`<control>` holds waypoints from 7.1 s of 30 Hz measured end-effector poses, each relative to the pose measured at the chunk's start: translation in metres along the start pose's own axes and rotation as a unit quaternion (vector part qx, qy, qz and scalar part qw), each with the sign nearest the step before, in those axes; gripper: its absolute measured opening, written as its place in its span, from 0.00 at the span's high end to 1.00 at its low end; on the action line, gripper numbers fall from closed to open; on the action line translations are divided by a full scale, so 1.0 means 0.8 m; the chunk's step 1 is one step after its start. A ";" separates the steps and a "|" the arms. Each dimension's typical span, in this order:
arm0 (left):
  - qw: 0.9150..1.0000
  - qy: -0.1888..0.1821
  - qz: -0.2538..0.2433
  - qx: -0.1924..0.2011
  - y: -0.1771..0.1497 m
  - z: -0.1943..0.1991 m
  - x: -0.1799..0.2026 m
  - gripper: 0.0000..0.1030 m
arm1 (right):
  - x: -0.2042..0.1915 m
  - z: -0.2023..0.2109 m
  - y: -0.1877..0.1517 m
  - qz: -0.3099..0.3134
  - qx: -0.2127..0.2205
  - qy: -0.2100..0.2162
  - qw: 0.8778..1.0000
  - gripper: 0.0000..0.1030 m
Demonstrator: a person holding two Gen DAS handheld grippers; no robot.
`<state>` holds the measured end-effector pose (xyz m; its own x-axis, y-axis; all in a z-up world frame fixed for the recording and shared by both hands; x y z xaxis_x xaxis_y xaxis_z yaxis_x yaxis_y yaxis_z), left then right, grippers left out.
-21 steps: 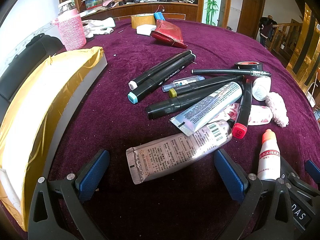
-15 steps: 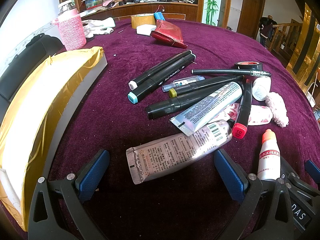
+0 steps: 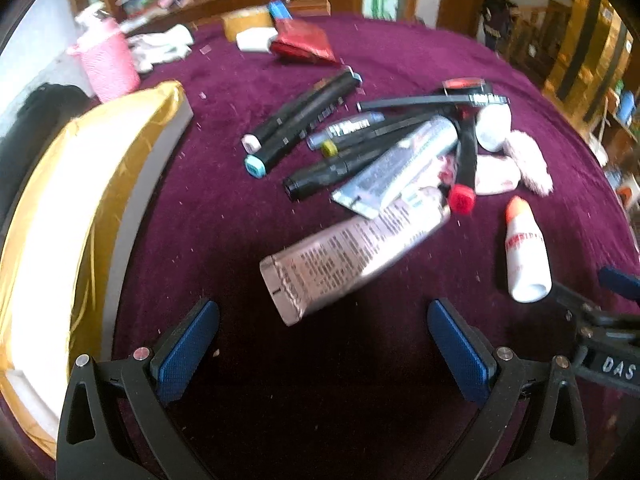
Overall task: Organize objects
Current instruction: 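Move both tools toward the pile of markers and tubes, then grasp the white orange-capped bottle with the right gripper while the left grasps a silver tube, then carry both items to the white tray and release them inside, then return both tools to the pile and grasp two black markers with the left gripper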
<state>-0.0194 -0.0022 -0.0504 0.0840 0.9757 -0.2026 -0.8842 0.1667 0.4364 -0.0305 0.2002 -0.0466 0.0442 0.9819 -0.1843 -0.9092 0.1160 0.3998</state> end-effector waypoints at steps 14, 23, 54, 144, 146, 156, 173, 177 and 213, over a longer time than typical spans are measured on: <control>0.996 -0.017 0.035 0.075 0.024 0.077 -0.074 0.01 | -0.049 0.067 0.027 0.044 0.042 0.023 0.998 0.02; 0.997 -0.040 0.016 0.069 0.008 0.084 -0.079 0.02 | -0.057 0.018 0.045 -0.003 -0.014 0.103 0.995 0.11; 0.980 -0.176 -0.092 -0.005 0.012 0.036 0.033 0.56 | -0.021 0.006 0.001 -0.028 -0.084 0.119 0.989 0.75; 0.972 -0.156 0.171 -0.024 0.134 -0.126 -0.280 0.76 | -0.387 -0.098 0.142 -0.003 -0.078 0.248 0.966 0.74; 0.970 -0.164 0.175 -0.024 0.136 -0.130 -0.279 0.75 | -0.387 -0.103 0.144 0.000 -0.079 0.243 0.967 0.74; 0.968 -0.164 0.190 -0.028 0.142 -0.132 -0.287 0.57 | -0.383 -0.108 0.153 0.009 -0.081 0.238 0.968 0.74; 0.969 -0.202 0.133 0.041 0.152 -0.007 -0.255 0.46 | -0.213 0.078 0.140 0.047 0.144 -0.023 0.988 0.04; 0.971 -0.228 0.070 0.030 0.141 0.013 -0.185 0.46 | -0.103 0.048 0.087 -0.092 0.066 0.002 0.994 0.04; 0.997 -0.072 -0.010 -0.020 0.103 -0.050 -0.022 0.76 | 0.046 0.040 0.036 -0.058 0.005 0.116 0.992 0.04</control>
<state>-0.1118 -0.0113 -0.0457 0.1653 0.9829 -0.0817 -0.8991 0.1842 0.3972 -0.0421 0.2447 -0.0134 0.0505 0.9014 -0.4301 -0.8996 0.2281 0.3724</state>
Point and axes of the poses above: each gripper's, at about its wrist camera, not at the fingertips, and z roughly against the way its jaws point, x to its right, y to its top, the point moved 6 cm from there along -z, roughly the way its jaws point, and after that the axes turned 13 degrees about y, right-handed, at the moved point
